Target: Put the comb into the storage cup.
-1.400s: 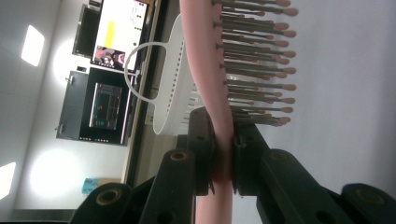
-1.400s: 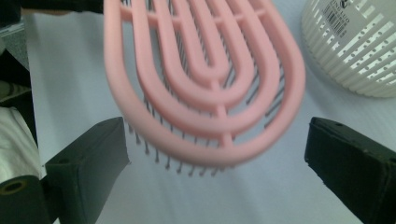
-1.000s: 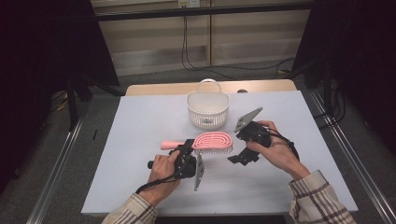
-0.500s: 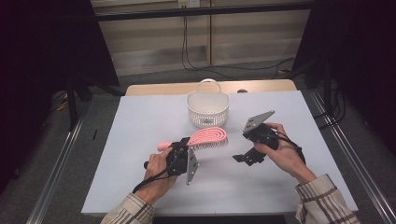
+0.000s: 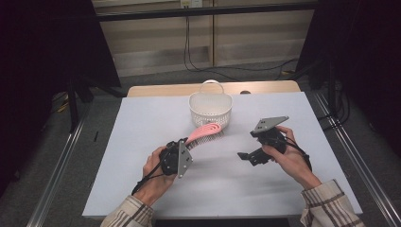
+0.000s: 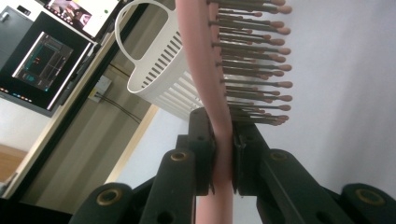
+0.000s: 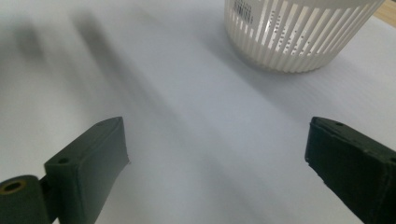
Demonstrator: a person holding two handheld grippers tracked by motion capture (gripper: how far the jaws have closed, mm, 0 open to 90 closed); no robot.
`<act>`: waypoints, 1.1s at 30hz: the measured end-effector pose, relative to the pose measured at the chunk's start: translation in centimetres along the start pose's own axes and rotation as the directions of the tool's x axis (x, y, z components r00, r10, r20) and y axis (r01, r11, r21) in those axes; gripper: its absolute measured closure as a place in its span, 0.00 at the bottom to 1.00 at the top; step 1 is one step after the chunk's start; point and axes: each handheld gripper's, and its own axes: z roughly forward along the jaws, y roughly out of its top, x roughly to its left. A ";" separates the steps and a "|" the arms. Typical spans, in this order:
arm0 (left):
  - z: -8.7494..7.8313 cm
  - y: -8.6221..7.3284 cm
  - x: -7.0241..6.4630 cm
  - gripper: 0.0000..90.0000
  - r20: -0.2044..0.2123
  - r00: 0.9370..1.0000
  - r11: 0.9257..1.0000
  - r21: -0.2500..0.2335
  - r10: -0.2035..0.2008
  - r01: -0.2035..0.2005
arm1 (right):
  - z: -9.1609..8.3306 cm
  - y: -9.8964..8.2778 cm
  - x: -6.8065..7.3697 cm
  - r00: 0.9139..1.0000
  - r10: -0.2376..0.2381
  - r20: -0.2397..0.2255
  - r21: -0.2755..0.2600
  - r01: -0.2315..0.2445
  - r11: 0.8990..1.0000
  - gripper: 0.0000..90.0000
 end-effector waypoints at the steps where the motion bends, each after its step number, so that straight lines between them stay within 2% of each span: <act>1: -0.1 0.0 0.0 0.90 0.004 1.000 1.000 -0.006 -0.013 0.013 | 0.0 0.0 0.0 1.000 -0.003 0.009 -0.004 0.003 1.000 0.06; 4: -0.2 0.2 0.0 0.90 0.028 0.998 0.998 -0.022 -0.052 0.053 | 0.0 -0.3 0.0 1.000 -0.006 0.026 -0.026 0.006 1.000 0.06; 6: -0.2 0.1 0.2 0.90 0.061 0.993 0.994 -0.039 -0.103 0.105 | 0.0 -0.4 0.1 0.999 -0.007 0.041 -0.047 0.009 0.999 0.06; 8: -0.2 0.1 0.4 0.90 0.088 0.987 0.989 -0.046 -0.136 0.140 | 0.0 -0.5 0.1 0.999 -0.005 0.045 -0.064 0.007 0.998 0.06; 11: -0.3 -0.1 0.8 0.90 0.128 0.972 0.976 -0.060 -0.198 0.207 | -0.2 -0.6 0.1 0.999 -0.004 0.045 -0.097 0.008 0.995 0.06; 14: -0.3 -0.3 1.1 0.90 0.142 0.964 0.969 -0.073 -0.225 0.237 | -0.3 -0.7 0.3 0.999 -0.010 0.051 -0.118 0.015 0.993 0.06; 17: -0.3 -0.4 1.2 0.90 0.171 0.950 0.957 -0.085 -0.260 0.277 | -0.1 -1.1 0.4 0.999 0.000 0.048 -0.130 0.006 0.992 0.05; 21: -0.2 -0.6 1.5 0.90 0.218 0.925 0.934 -0.109 -0.310 0.339 | 0.2 -1.6 0.4 1.000 0.012 0.029 -0.135 -0.008 0.991 0.05; 23: -0.3 -0.6 1.6 0.90 0.234 0.918 0.929 -0.113 -0.320 0.353 | 0.2 -1.7 0.4 0.999 0.009 0.032 -0.135 -0.005 0.991 0.05; 25: -0.3 -0.6 1.7 0.90 0.237 0.917 0.928 -0.114 -0.321 0.355 | 0.1 -1.6 0.5 1.000 0.015 0.026 -0.139 -0.011 0.990 0.05; 29: -0.4 -0.8 1.9 0.90 0.274 0.891 0.906 -0.122 -0.363 0.406 | 0.0 -1.6 0.7 1.000 0.009 0.029 -0.161 -0.004 0.987 0.05; 33: -0.2 -1.2 2.1 0.90 0.313 0.854 0.872 -0.129 -0.416 0.472 | -0.1 -1.6 0.8 0.999 0.009 0.031 -0.181 -0.004 0.983 0.05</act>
